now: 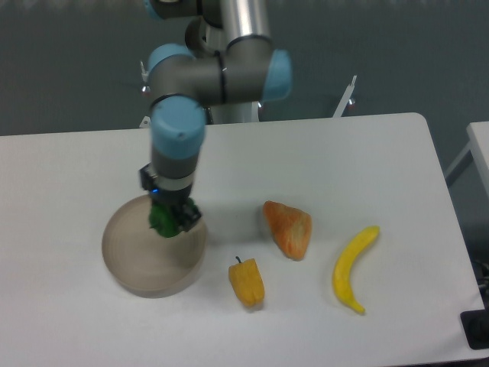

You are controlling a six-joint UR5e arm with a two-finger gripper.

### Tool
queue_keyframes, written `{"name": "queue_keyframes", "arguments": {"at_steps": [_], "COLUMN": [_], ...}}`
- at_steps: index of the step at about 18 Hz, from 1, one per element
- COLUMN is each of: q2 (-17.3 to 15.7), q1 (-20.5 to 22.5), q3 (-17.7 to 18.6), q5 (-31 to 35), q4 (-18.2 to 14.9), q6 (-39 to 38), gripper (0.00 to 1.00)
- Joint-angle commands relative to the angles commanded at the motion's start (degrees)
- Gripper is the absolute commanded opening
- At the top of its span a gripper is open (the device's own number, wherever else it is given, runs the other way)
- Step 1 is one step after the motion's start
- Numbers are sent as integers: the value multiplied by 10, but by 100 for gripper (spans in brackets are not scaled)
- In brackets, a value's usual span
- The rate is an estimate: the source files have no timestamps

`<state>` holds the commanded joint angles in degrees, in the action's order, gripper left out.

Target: Place the green pepper on the plate

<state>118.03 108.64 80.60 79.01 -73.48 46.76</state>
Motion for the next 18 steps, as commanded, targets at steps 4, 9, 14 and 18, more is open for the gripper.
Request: {"name": "queue_keyframes", "arguments": {"at_steps": [4, 9, 14, 18], "q2": [20, 7, -3, -24], "q1": [-19, -18, 10, 74], "q3": [-3, -6, -18, -25], "q5": [6, 8, 9, 64], "q4": [7, 13, 14, 18], "q6": [-1, -1, 7, 16], "gripper": [100, 100, 100, 100]}}
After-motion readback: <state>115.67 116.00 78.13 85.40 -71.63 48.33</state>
